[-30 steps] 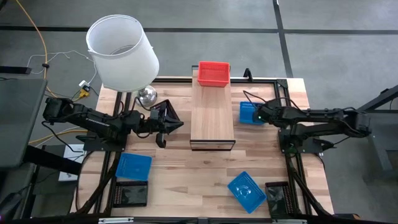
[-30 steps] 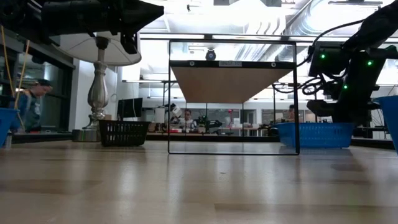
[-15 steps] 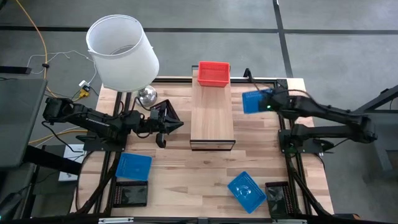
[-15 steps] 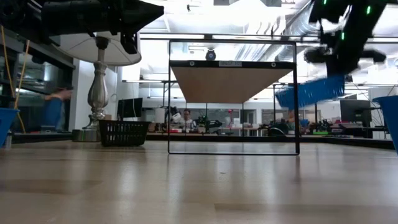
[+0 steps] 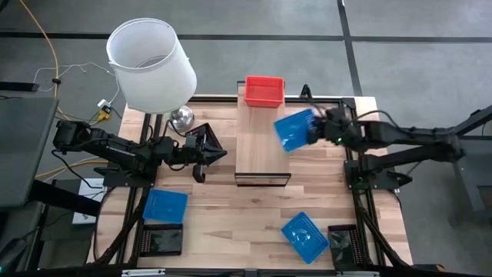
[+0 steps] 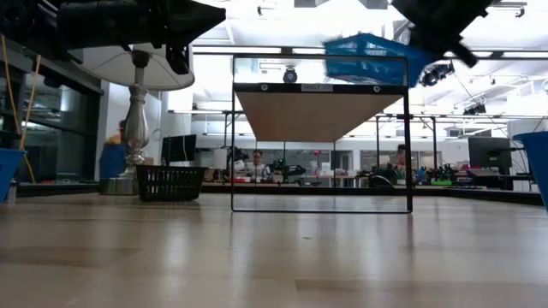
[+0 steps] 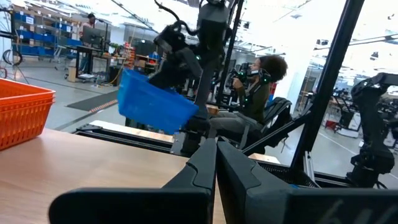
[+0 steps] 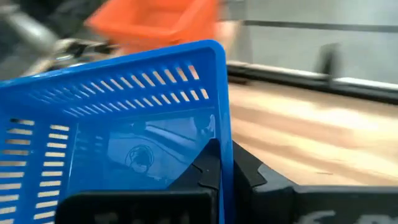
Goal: Stack baskets on shelf by color
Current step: Put the top blue bin on the shelf
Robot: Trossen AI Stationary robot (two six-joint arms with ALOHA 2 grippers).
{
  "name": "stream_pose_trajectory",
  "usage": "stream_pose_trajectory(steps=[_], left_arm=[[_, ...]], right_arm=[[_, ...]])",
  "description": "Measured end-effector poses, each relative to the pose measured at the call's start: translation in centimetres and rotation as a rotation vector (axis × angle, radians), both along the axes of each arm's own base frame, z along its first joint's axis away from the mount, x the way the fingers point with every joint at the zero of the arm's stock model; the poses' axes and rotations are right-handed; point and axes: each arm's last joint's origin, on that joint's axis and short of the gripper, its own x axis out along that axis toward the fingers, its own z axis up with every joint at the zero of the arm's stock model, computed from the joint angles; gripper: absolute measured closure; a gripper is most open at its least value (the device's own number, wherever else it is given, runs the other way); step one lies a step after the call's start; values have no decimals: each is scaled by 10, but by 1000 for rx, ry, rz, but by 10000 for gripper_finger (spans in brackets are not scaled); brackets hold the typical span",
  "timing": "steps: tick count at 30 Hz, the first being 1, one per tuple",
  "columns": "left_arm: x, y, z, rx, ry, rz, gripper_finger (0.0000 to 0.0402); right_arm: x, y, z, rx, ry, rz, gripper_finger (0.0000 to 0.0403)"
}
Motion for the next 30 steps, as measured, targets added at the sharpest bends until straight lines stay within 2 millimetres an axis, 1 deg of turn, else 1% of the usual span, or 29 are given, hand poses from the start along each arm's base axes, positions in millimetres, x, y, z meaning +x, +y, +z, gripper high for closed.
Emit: stream_pose_trajectory(steps=[3,6,10,14,23,30], left_arm=[[0,0,0,0,0,0,401],[0,0,0,0,0,0,401],[0,0,0,1,0,0,401],[0,0,0,1,0,0,401],[0,0,0,1,0,0,402],[0,0,0,1,0,-1,401]], right_arm=[[21,6,-10,14,-58,63,403],[39,8,-18,22,-79,88,403],[59,5,-29,22,-79,78,403],[75,-2,-39,39,-95,65,403],[96,-13,-56,96,-162,-15,403],[102,-14,-59,119,-197,-41,402]])
